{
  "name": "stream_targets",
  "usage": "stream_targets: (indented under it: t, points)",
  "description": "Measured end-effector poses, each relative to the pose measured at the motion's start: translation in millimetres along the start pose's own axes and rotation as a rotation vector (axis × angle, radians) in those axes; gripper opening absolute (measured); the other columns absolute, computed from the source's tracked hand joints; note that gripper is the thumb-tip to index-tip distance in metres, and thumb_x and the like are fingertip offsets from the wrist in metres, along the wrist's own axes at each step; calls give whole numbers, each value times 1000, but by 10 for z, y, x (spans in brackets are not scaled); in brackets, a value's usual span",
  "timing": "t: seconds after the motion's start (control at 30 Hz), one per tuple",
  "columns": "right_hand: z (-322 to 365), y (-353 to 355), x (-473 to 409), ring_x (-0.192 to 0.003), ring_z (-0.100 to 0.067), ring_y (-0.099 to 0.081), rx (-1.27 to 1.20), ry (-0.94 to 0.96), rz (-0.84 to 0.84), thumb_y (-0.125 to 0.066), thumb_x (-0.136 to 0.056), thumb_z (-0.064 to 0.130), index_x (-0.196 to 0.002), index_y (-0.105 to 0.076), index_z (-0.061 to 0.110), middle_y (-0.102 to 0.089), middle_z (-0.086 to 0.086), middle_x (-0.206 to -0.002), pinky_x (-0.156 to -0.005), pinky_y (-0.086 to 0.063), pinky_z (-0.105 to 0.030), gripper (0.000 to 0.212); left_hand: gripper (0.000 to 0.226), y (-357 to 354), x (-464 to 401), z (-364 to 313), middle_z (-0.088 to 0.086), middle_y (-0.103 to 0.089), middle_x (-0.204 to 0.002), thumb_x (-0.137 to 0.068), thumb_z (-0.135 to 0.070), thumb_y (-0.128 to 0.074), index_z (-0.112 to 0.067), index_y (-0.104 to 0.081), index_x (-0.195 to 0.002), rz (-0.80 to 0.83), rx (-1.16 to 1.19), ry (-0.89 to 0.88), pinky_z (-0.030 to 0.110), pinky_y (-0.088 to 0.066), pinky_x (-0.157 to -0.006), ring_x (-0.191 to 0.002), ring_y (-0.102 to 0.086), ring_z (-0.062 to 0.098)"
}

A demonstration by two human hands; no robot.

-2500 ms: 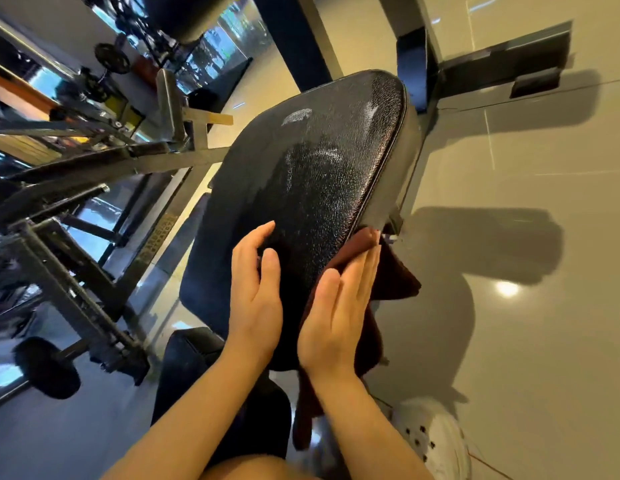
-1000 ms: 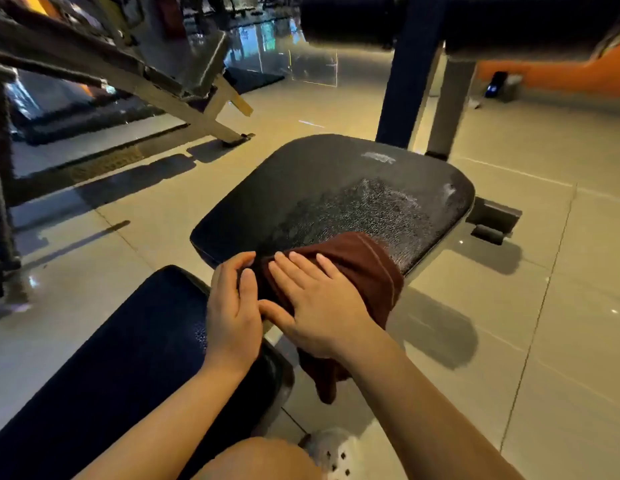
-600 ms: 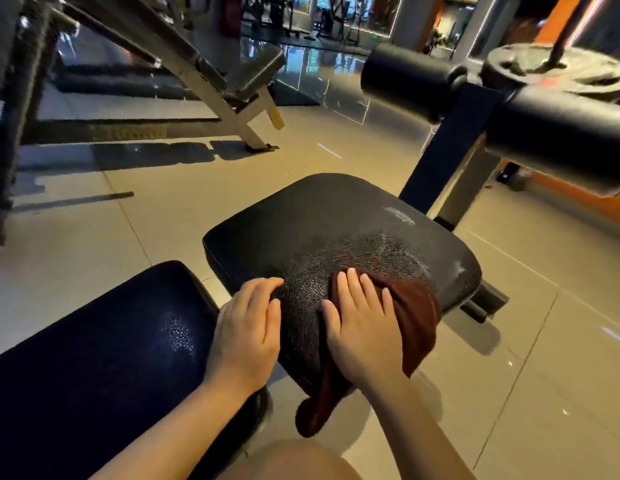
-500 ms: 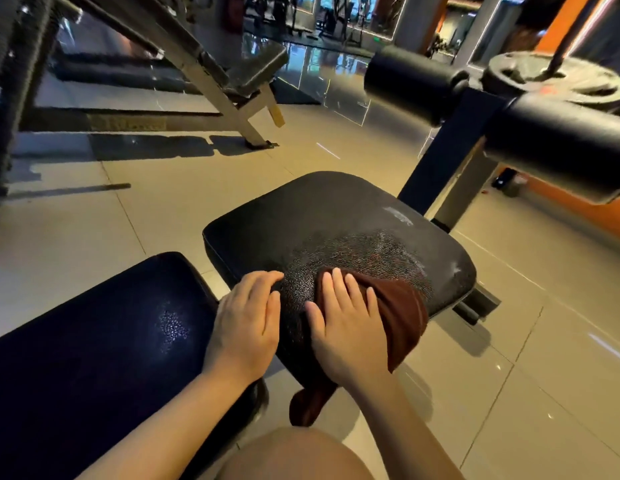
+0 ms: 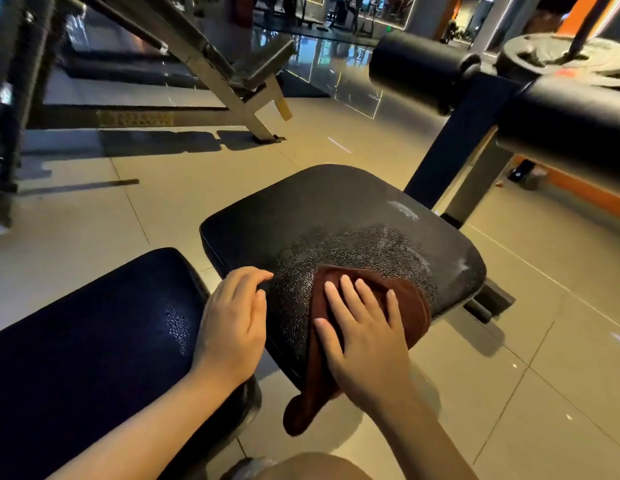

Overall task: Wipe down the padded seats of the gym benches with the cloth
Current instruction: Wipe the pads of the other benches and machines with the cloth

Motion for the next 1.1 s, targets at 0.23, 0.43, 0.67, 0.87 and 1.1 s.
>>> stream_targets:
  t: [0.23,0.43,0.67,0.87,1.1]
  points:
    - [411,-144,-379,-149,-15,-18,-124,228,172,-12,-95,49,-153,-29,28,-24,5,-160,-121,-2,-39,64,33,-14,-14,10,-31,-44,-117,-99,-32,-29,-31,-46,-128,4,55,-7,30,-48,-93,-112,-50,-2]
    - [292,-284,-1096,-150,-13,5,-88,22,290,-16,-104,48,-157,-6,24,0,4,-164,-121,8,-42,59,39,-18,8,29,-5,-51,-131,-98,-29,-29,-24,-45,-133,21,-54,15,32,-40,-102,-122,-45,5]
    - [332,-141,-146,-141,-20,-39,-18,165,98,-24,-98,46,-145,-46,23,-44,0,-151,-114,-16,-41,57,51,-25,1,12,-1,-51,-134,-96,-37,-24,-17,-49,-135,36,-52,78,30,-40,-99,-119,-41,0]
    - [188,-104,-321,-150,-13,-13,-68,127,173,-7,-90,59,-154,-24,32,-17,7,-162,-119,2,-37,71,42,-17,17,-24,-1,-55,-128,-97,-34,-29,-19,-50,-130,86,-105,-1,36,-47,-94,-113,-47,5]
    - [-1055,70,-657,-151,-19,-6,5,-386,143,-17,-101,53,-156,-13,23,-8,0,-164,-123,-1,-40,63,42,-53,1,-52,0,-64,-115,-92,-40,-38,-15,-63,-113,134,-230,-70,34,-44,-93,-108,-59,17]
Point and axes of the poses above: each hand's wrist, its own x-axis away from the middle knuckle, its own y-axis out of the back of the hand, z = x × y, the point moved 4 cm from there along -x, towards the middle knuckle
